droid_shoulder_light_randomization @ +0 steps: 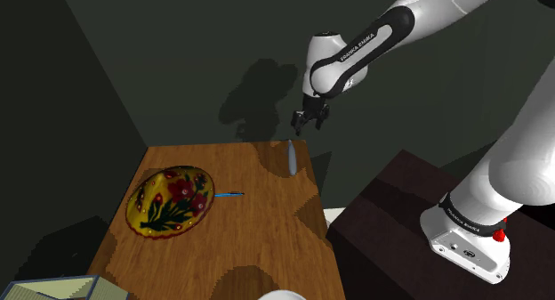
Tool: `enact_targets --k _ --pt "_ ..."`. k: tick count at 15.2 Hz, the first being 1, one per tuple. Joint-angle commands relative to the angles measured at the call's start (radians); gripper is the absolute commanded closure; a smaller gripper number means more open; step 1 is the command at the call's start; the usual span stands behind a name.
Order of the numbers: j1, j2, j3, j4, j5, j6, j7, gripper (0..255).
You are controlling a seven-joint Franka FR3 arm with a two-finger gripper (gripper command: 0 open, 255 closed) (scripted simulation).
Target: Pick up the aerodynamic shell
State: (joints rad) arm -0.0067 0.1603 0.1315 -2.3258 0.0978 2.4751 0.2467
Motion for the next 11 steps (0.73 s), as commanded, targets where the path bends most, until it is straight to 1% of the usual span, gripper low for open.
enact_targets --k 1,6,10,11 --pt "0.000 0.080 -0.006 0.044 -0.009 0.034 0.005 0" --pt "0.011 0.282 -0.021 0.176 -0.030 0.098 0.026 0" --pt "0.022 0.442 -0.034 0.304 -0.039 0.126 0.038 0" --pt "0.023 0.457 -0.035 0.317 -0.040 0.128 0.038 0"
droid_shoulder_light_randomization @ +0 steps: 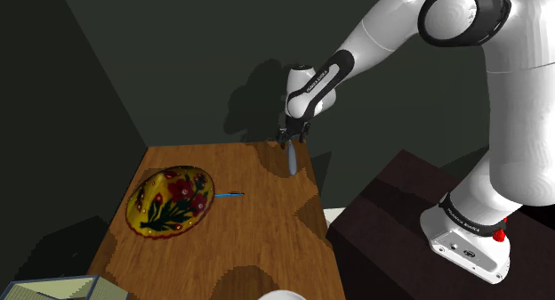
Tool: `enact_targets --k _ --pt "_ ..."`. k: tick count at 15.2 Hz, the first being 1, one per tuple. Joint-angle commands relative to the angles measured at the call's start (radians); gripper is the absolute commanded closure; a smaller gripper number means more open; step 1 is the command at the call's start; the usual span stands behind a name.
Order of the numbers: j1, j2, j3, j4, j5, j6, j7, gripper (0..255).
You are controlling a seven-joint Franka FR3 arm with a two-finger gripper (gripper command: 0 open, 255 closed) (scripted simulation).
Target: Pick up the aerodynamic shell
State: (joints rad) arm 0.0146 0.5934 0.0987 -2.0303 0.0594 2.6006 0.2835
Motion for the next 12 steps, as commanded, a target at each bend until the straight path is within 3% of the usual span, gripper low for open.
enact_targets --k 1,9,10,12 --pt "0.002 0.036 -0.003 0.025 -0.002 0.011 0.001 0" --pt "0.005 0.117 -0.006 0.053 -0.004 0.064 -0.002 0" --pt "0.005 0.116 -0.006 0.052 -0.004 0.064 -0.002 255" --pt "0.005 0.116 -0.006 0.052 -0.004 0.064 -0.002 255"
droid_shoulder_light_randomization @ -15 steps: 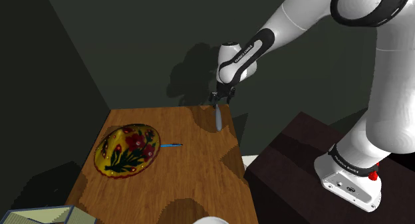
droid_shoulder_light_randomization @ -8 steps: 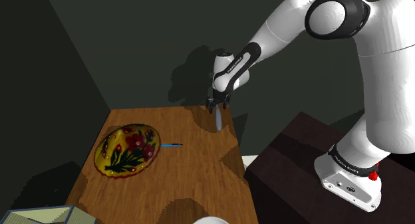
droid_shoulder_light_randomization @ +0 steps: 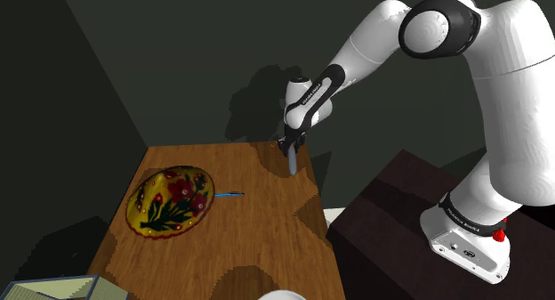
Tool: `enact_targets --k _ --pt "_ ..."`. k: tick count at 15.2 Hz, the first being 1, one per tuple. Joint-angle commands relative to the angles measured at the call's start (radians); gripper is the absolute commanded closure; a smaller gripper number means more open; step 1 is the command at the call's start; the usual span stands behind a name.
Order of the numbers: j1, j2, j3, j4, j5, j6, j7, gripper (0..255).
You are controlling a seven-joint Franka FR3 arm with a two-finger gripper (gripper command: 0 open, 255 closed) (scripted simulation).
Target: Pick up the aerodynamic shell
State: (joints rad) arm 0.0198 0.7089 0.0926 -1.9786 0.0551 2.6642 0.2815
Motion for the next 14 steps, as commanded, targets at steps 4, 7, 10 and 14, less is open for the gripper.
enact_targets --k 4,7,10,14 --pt "0.000 0.001 0.000 0.000 0.000 0.000 0.000 255" --pt "0.000 0.002 0.000 0.001 0.000 0.000 0.000 255" --pt "-0.002 -0.036 0.001 -0.013 0.001 -0.023 0.001 255" --pt "-0.004 -0.085 0.003 -0.029 0.003 -0.056 0.003 255"
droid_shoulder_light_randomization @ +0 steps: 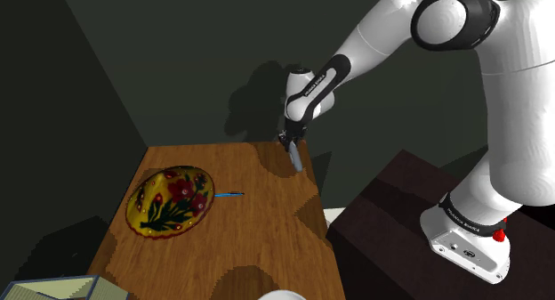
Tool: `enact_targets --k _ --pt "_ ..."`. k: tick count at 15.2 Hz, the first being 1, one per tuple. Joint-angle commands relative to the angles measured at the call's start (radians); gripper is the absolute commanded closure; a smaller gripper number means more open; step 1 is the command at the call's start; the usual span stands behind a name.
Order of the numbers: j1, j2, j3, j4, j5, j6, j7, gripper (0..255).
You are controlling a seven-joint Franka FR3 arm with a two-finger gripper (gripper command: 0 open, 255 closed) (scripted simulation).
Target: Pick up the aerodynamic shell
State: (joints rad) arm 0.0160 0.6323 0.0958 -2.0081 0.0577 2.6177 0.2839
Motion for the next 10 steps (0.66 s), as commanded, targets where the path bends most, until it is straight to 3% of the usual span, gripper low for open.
enact_targets --k 1,10 --pt "0.000 -0.021 0.001 -0.002 0.001 -0.019 0.002 255" --pt "-0.004 -0.104 0.005 -0.020 0.004 -0.084 0.005 255"
